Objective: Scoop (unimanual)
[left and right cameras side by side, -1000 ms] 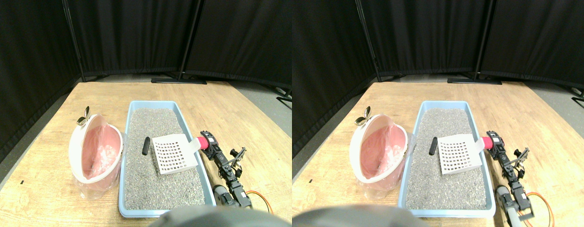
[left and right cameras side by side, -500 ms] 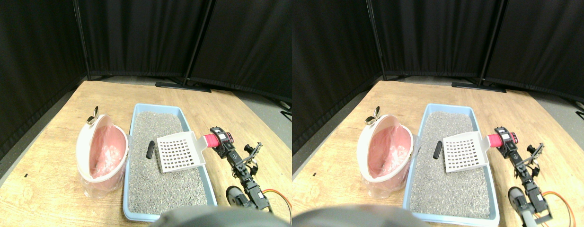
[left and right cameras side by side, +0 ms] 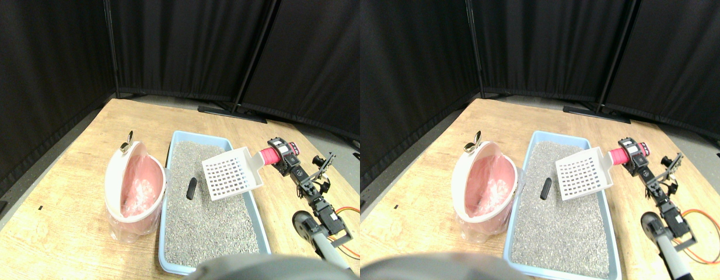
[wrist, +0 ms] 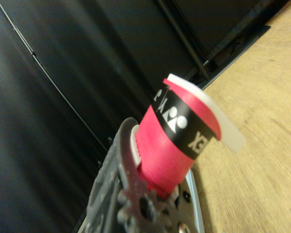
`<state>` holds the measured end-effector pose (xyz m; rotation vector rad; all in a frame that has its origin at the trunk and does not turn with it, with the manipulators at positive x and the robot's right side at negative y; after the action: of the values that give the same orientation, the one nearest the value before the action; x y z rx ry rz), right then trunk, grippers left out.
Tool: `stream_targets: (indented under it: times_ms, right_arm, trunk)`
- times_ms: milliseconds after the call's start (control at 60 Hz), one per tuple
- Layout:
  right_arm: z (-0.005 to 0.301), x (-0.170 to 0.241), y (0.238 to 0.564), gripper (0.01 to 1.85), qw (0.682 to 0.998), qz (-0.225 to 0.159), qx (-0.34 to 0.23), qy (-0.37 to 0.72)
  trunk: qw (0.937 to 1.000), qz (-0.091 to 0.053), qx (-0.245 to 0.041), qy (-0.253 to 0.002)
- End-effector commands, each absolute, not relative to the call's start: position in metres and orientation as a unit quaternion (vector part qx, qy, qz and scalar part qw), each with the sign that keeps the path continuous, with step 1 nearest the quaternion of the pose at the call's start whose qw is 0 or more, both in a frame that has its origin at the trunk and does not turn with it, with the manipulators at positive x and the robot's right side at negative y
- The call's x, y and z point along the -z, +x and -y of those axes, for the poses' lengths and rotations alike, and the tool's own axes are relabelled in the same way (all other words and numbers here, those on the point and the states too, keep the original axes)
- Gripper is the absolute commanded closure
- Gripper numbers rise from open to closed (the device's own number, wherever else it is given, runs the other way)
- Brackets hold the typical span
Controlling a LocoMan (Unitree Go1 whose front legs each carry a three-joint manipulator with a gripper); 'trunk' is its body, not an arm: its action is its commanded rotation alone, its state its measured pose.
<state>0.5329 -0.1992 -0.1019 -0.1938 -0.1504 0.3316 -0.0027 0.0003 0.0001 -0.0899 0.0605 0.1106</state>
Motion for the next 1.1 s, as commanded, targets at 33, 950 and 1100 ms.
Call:
stream_targets:
  times_ms: [33, 950, 1100]
  right_arm:
    - [0.195, 0.093, 0.539, 1.81, 0.974, 0.084, -0.169, -0.122]
    - [0.148, 0.093, 0.572, 1.81, 0.913, 0.098, -0.201, -0.340]
    - [0.141, 0.100, 0.571, 1.81, 0.911, 0.081, -0.221, -0.338]
  trunk:
    - [0.9954, -0.041, -0.071, -0.049]
    - [0.9918, -0.052, -0.098, -0.064]
    - [0.9916, -0.055, -0.098, -0.065]
